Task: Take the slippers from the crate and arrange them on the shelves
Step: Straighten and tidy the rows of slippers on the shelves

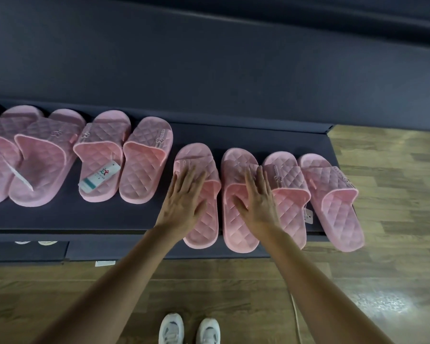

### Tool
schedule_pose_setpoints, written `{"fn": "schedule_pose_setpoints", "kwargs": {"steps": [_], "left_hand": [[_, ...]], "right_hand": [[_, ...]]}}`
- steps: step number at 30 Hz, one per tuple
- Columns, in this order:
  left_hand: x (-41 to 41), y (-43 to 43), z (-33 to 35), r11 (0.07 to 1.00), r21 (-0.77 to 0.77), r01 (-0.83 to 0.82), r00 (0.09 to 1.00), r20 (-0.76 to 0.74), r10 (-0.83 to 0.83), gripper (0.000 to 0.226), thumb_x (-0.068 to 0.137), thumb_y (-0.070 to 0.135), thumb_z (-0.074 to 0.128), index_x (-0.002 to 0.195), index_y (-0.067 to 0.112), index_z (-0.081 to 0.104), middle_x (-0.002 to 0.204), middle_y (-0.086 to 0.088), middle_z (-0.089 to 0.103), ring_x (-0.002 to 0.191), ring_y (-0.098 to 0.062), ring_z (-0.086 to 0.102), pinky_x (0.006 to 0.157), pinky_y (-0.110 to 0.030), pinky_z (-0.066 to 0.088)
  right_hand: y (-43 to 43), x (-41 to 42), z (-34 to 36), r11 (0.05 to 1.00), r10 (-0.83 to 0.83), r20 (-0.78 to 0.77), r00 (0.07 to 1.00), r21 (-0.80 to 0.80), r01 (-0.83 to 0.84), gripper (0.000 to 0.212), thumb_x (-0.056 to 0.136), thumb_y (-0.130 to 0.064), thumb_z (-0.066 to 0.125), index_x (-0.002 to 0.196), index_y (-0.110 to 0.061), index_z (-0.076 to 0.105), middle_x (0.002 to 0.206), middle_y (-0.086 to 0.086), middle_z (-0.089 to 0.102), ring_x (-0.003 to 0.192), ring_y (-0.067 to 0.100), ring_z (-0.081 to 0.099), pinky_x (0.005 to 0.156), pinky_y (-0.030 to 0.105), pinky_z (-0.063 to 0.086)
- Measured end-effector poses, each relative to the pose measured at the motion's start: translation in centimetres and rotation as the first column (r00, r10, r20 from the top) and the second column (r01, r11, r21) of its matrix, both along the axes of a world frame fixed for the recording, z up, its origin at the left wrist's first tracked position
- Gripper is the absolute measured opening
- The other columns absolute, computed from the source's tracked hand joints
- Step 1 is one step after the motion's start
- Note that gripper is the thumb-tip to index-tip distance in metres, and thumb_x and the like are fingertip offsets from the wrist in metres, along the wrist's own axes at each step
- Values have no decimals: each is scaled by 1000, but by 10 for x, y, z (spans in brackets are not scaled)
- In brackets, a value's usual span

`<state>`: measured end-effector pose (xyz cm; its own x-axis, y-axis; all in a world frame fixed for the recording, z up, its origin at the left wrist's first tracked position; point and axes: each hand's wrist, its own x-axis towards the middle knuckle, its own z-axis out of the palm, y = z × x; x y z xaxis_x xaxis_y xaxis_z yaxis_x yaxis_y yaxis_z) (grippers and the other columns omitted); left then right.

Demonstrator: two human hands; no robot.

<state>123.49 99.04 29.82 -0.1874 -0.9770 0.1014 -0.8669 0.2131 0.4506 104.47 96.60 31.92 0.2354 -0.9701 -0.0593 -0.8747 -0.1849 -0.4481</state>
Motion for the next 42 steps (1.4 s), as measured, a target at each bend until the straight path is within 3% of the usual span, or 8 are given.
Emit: {"fn": "schedule_pose_setpoints", "kwargs": {"steps": [3, 6, 10, 13, 17, 23, 28, 42], "left_hand": [[-1, 27, 0, 984, -89, 156, 986, -40, -160, 52, 89, 29, 41, 137, 8, 36, 143, -13, 41, 134, -25, 34, 110, -39, 32], [-5, 37, -5, 985, 0, 175, 985, -13, -175, 54, 88, 33, 39, 135, 7, 41, 136, -14, 50, 126, -28, 48, 97, -45, 46], [-14, 23, -12, 978, 209, 28, 997, 61, -42, 69, 89, 47, 16, 148, 11, 12, 156, -7, 13, 144, -21, 10, 116, -30, 6], [-16, 19, -23, 976, 217, 8, 996, 81, -26, 81, 78, 54, -4, 148, 13, 3, 157, -4, 3, 145, -17, -1, 109, -24, -12], [-17, 18, -30, 991, 132, -1, 999, 37, -4, 73, 85, 46, 4, 146, 8, 17, 155, -9, 18, 144, -21, 10, 112, -29, -5], [-9, -20, -26, 988, 154, -14, 995, 103, -2, 84, 74, 49, -7, 148, 13, 11, 157, -3, 10, 145, -16, 3, 108, -21, -12], [-8, -48, -23, 982, 181, -51, 990, 139, 26, 54, 101, 27, 24, 148, 13, 0, 158, -2, -2, 145, -15, -6, 107, -22, -15], [-7, -63, -16, 975, 204, -87, 985, 166, 53, 53, 101, 24, 24, 149, 13, 2, 158, -2, 0, 145, -16, -5, 111, -24, -11]], "right_hand": [[26, -7, -10, 974, 77, 68, 995, -216, -61, 63, 88, -27, 48, 143, -8, 24, 149, 16, 29, 141, 23, 18, 114, 39, 23], [44, -10, -16, 977, 122, 30, 992, -180, -115, 54, 84, -24, 47, 135, -7, 39, 136, 17, 50, 130, 29, 43, 105, 53, 36], [36, -9, -20, 989, 142, -215, 966, -15, -149, 56, 80, -33, 43, 118, 4, 59, 122, 22, 60, 112, 37, 58, 103, 39, 29], [29, -5, -19, 988, 154, -248, 957, 51, -146, 57, 93, -25, 41, 143, -1, 28, 152, 19, 23, 140, 32, 24, 110, 32, 4], [17, 2, -20, 979, 172, -217, 961, 150, -142, 64, 99, -20, 32, 148, -12, -8, 156, 7, -14, 144, 20, -13, 109, 25, -14], [-13, 18, -19, 974, 153, -208, 966, 196, -112, 63, 99, -22, 32, 148, -12, -5, 156, 8, -12, 144, 22, -11, 115, 30, -6], [-45, 22, -18, 979, 154, -207, 966, 166, -120, 59, 100, -17, 30, 148, -9, -2, 157, 11, -9, 144, 23, -9, 114, 29, -7], [-56, 26, -16, 974, 177, -245, 953, 185, -134, 60, 99, -23, 32, 148, -7, 1, 157, 14, -4, 145, 27, -5, 117, 34, -3]]}}
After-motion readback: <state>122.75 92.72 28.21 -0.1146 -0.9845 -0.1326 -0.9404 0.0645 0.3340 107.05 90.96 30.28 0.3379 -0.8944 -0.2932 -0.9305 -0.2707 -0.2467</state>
